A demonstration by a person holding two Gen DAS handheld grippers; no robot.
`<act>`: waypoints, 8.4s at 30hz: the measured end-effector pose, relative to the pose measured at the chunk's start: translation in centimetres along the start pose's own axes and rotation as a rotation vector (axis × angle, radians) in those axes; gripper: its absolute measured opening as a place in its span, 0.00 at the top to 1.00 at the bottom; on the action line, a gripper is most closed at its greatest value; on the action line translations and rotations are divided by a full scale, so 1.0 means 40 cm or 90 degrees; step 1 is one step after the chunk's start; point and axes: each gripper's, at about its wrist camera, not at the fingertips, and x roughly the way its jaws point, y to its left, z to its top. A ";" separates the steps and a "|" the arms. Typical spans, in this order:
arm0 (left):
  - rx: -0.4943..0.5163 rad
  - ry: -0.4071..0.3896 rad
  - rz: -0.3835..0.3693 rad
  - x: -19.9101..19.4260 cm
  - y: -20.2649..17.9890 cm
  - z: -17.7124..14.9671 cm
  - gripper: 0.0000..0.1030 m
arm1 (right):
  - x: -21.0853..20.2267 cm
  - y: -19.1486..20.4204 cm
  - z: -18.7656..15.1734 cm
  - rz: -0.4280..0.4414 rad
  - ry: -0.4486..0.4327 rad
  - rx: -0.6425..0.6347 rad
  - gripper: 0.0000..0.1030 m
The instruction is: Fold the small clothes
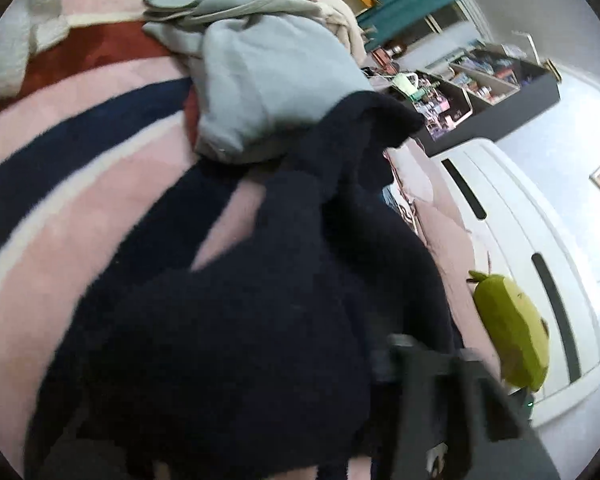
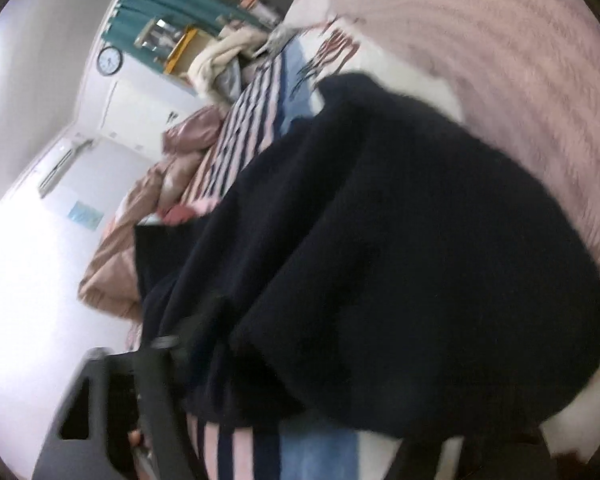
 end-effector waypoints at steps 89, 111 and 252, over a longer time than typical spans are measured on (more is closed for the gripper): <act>0.133 -0.004 0.047 -0.405 0.001 -0.301 0.01 | -0.252 0.282 -0.427 0.027 0.075 -0.465 0.89; 0.057 -0.037 -0.017 -0.276 -0.018 -0.255 0.82 | -0.108 0.251 -0.472 -0.019 0.146 -0.424 0.93; 0.349 0.106 -0.075 -0.417 -0.282 0.065 0.63 | -0.043 0.496 -0.214 0.260 0.348 -0.381 0.64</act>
